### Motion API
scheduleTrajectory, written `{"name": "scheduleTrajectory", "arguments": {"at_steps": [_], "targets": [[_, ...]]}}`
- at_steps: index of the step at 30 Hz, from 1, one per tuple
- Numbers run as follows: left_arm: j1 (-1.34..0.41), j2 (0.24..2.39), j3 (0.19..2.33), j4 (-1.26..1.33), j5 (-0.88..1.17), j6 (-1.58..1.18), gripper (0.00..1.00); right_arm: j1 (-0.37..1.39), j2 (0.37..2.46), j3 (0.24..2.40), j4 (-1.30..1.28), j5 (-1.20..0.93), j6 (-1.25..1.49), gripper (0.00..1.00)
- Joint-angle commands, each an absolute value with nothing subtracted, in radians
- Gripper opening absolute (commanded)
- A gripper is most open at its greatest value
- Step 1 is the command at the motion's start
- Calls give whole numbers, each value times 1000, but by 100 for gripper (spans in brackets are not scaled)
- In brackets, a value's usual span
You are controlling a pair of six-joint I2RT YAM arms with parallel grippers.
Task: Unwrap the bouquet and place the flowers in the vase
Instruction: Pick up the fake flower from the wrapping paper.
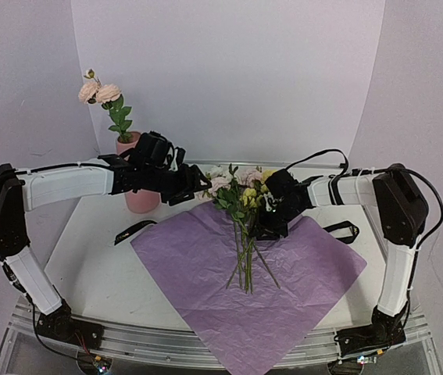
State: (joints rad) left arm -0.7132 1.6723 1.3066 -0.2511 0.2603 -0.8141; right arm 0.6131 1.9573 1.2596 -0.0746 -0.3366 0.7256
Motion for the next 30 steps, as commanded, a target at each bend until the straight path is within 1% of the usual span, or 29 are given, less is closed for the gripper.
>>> {"name": "scheduleTrajectory", "arguments": {"at_steps": [1, 2, 6, 7, 10, 13, 15, 22, 30], "targets": [[-713, 1686, 1378, -262, 274, -791, 71, 613, 1993, 1300, -90, -365, 743, 25], [-713, 1691, 1383, -266, 275, -788, 71, 613, 1996, 1303, -89, -365, 745, 23], [-713, 1705, 1400, -278, 279, -777, 71, 613, 1995, 1307, -89, -364, 753, 22], [-713, 1708, 1403, -280, 280, -775, 71, 613, 1992, 1306, -89, -362, 755, 18], [-713, 1715, 1408, -285, 281, -771, 71, 612, 1977, 1302, -89, -356, 765, 14], [-713, 1721, 1407, -286, 284, -772, 71, 613, 1966, 1298, -89, -354, 776, 5], [-713, 1721, 1404, -287, 288, -774, 71, 612, 1957, 1294, -89, -353, 784, 1], [-713, 1709, 1385, -287, 287, -771, 71, 602, 1874, 1268, -89, -317, 816, 0], [-713, 1731, 1396, -288, 302, -776, 71, 592, 1808, 1249, -89, -328, 831, 3]]}}
